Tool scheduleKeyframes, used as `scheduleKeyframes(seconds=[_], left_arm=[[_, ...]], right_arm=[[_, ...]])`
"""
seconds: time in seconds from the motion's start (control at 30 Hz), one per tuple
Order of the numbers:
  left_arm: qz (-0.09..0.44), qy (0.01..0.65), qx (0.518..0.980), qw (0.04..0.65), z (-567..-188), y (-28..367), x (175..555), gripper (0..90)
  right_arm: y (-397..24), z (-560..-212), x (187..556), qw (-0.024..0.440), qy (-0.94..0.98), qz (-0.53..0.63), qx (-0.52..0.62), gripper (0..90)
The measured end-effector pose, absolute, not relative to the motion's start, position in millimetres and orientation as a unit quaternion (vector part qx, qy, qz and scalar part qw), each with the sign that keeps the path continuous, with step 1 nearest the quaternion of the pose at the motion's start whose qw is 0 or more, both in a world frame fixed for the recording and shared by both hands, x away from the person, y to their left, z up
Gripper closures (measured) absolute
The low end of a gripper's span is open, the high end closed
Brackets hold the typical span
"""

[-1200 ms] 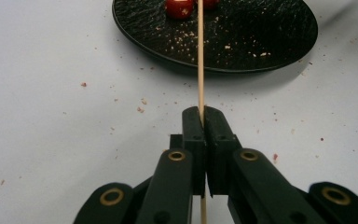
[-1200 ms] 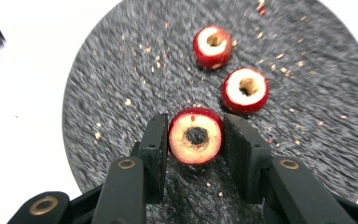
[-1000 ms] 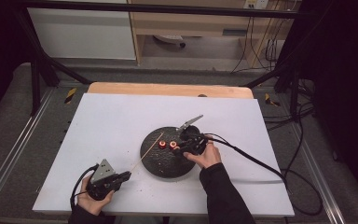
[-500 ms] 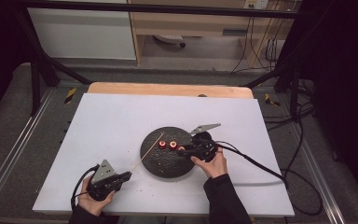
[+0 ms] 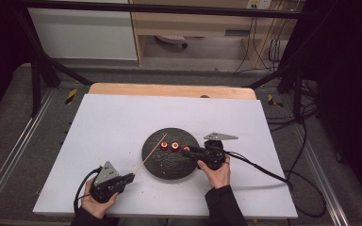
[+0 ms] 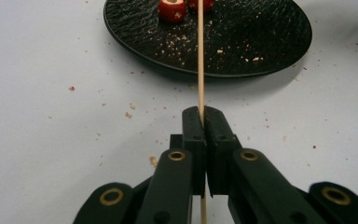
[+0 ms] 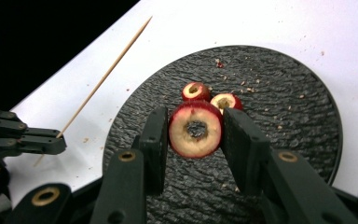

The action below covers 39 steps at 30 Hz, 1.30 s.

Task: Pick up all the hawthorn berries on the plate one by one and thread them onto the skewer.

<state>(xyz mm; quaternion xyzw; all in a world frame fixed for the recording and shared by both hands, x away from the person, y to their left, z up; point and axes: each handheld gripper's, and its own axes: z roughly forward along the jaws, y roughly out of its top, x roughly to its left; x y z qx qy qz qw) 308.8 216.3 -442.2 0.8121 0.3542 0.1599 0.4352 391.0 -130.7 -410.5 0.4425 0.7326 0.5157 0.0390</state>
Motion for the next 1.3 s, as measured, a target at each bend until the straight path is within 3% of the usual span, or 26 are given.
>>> scheduleKeyframes(seconds=[1.3], left_arm=[[0.173, 0.350, 0.788, 0.476, -426, 169, 308, 87.6]], right_arm=[[-137, -386, 405, 0.035, 0.501, 0.708, 0.496, 62.8]])
